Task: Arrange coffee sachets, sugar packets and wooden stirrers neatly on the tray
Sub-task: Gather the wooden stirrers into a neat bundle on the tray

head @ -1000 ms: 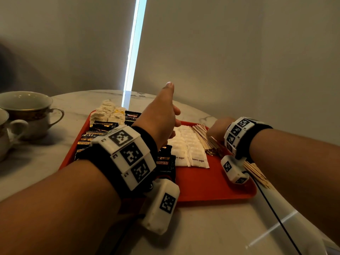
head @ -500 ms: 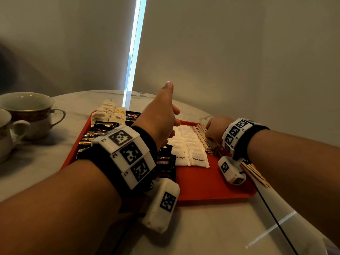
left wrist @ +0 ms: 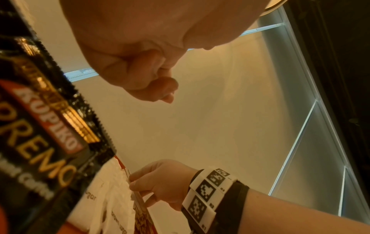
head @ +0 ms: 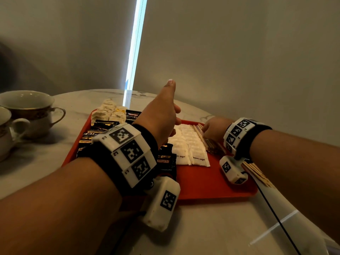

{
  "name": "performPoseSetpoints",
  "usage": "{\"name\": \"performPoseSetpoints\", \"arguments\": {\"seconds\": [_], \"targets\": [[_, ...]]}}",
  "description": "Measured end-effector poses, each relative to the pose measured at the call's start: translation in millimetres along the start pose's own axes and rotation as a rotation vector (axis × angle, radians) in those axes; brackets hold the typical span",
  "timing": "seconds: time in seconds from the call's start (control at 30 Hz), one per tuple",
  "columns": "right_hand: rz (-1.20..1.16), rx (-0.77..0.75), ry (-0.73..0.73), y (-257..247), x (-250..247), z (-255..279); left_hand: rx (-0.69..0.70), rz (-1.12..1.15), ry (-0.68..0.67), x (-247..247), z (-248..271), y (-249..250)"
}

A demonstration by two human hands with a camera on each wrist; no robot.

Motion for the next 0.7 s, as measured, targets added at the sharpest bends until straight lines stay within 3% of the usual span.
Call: {"name": "performPoseSetpoints", "arguments": {"seconds": [0.23, 0.37, 0.6, 0.7], "targets": [[-0.139, 0.021, 0.049, 7, -3, 6, -0.014, 0.0, -0.003, -1, -1, 0], [-0.14, 0.011, -0.041, 2, 4, 9, -0.009, -0.002, -0.012, 1, 0, 1], [-0.25, 0.005, -0.013, 7, -5, 16, -0.004, -0.015, -0.002, -1, 0, 1], [-0.267, 0.064, -0.079, 21, -4, 23, -0.008, -0.02, -0.003, 0, 0, 0]]}}
Point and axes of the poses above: each hand's wrist, its own z-axis away from the middle knuckle, its own x-axis out of the palm, y = z × x, the point moved 9 cm from there along -z, towards the middle knuckle, and after that the axes turned 7 degrees about -y, right-handed, at the moved point
